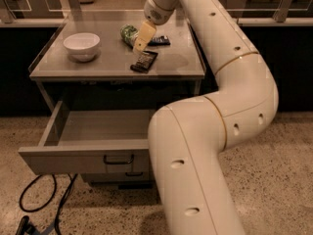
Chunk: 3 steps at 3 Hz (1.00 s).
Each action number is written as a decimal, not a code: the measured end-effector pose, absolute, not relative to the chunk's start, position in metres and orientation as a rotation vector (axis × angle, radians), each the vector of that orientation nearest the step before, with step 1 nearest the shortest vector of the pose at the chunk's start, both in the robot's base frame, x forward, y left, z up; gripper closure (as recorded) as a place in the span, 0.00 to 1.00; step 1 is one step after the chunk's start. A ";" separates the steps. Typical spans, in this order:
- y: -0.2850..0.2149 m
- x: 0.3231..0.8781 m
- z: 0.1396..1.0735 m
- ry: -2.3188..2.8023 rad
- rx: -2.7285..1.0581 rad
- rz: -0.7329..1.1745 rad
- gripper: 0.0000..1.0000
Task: Place rxbar chocolate into top drawer
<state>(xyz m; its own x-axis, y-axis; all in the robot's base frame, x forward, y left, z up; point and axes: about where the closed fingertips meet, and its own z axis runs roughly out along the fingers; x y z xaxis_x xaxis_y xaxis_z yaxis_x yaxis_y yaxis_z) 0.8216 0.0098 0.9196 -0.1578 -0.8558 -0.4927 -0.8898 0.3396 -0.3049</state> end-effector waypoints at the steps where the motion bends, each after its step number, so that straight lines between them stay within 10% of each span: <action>1: -0.016 0.826 0.884 2.093 -1.376 0.255 0.00; 3: -0.016 0.830 0.860 2.064 -1.411 0.296 0.00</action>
Offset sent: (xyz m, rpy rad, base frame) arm 0.0038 -0.0197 -0.0280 0.1099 0.0715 -0.0582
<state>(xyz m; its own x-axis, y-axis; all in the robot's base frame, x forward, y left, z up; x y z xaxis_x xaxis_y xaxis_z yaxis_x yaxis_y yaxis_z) 0.8303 -0.0156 0.8600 -0.2425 -0.7635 -0.5985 -0.9010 0.4061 -0.1529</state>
